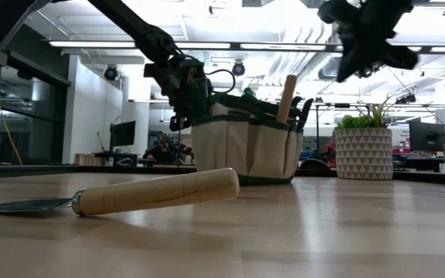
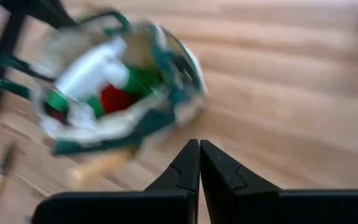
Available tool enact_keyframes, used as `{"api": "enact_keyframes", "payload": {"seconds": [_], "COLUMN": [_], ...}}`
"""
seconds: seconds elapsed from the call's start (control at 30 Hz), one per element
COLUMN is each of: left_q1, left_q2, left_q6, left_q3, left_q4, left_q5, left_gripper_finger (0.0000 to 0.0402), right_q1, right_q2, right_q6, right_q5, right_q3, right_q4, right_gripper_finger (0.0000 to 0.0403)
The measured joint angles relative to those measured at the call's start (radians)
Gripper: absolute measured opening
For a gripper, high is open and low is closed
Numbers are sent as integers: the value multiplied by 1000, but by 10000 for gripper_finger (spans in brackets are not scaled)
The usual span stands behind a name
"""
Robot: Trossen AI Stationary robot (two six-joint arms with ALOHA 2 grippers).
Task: Pick & Place Garden tools in Gardening bag
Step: Adjust the gardening bag
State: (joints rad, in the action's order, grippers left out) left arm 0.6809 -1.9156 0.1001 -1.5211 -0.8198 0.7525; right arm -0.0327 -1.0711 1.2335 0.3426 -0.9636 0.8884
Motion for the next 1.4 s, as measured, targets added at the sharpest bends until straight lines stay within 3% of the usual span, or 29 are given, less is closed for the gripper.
{"api": "enact_keyframes", "payload": {"seconds": [0.17,0.4,0.53,1.03,1.4], "left_q1": [0,0,0,-1,-72], "left_q2": [0,0,0,0,0], "left_q6": [0,0,-1,-6,-6], "left_q3": [0,0,0,0,0], "left_q4": [7,9,9,1,-20], "left_q5": [0,0,3,28,44], "left_gripper_finger": [0,0,0,0,0], "right_q1": [96,148,142,-30,-162], "right_q2": [-19,-28,-47,-260,-280], "right_q6": [171,415,471,335,209], "right_q5": [56,158,200,120,3], "right_q3": [86,364,486,516,516], "right_q4": [-60,-517,-759,-1108,-1192], "right_gripper_finger": [3,3,4,3,4]}}
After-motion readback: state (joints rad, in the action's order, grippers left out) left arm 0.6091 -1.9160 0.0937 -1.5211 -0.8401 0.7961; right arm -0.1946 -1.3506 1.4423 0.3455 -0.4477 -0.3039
